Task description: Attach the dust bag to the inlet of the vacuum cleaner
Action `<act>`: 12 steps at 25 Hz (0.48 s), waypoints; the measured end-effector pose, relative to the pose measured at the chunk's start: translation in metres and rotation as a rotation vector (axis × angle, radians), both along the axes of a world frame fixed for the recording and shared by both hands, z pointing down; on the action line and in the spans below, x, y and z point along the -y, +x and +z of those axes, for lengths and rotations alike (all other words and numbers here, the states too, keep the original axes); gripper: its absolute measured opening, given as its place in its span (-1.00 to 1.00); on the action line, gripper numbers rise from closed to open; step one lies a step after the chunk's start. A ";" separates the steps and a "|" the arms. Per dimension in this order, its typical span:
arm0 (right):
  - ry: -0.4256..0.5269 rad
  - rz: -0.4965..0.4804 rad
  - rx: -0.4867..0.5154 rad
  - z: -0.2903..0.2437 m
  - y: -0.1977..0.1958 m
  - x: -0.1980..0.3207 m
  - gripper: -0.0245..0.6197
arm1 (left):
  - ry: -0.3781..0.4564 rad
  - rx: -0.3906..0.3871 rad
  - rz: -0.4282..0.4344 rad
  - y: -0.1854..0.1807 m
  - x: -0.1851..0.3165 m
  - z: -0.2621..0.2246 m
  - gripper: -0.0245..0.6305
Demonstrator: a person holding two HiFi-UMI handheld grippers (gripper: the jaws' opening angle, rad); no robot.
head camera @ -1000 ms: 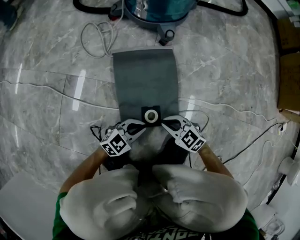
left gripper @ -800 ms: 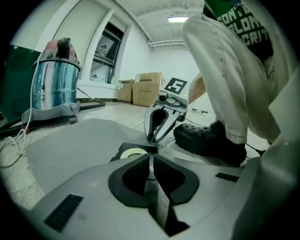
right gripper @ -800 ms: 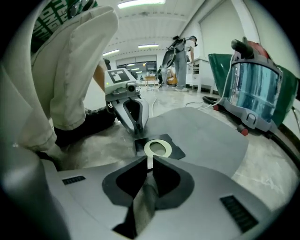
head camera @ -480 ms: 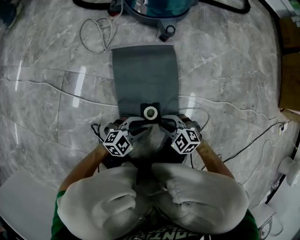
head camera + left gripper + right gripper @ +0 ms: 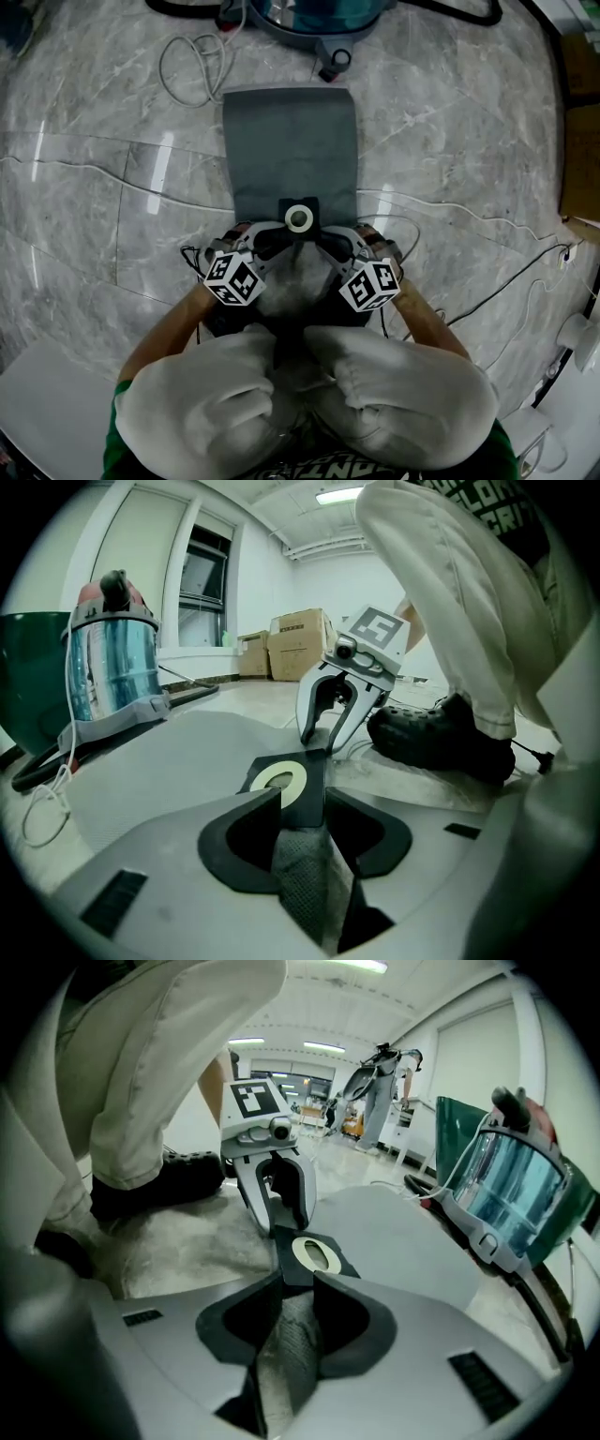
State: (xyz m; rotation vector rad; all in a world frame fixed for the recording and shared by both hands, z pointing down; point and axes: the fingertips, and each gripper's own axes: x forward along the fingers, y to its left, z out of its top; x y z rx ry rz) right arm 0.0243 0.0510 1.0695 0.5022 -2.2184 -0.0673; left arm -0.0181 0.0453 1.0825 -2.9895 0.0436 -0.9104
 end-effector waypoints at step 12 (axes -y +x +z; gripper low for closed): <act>0.082 0.087 0.079 -0.035 -0.002 0.050 -0.61 | 0.032 -0.065 -0.085 -0.002 0.053 -0.031 -0.52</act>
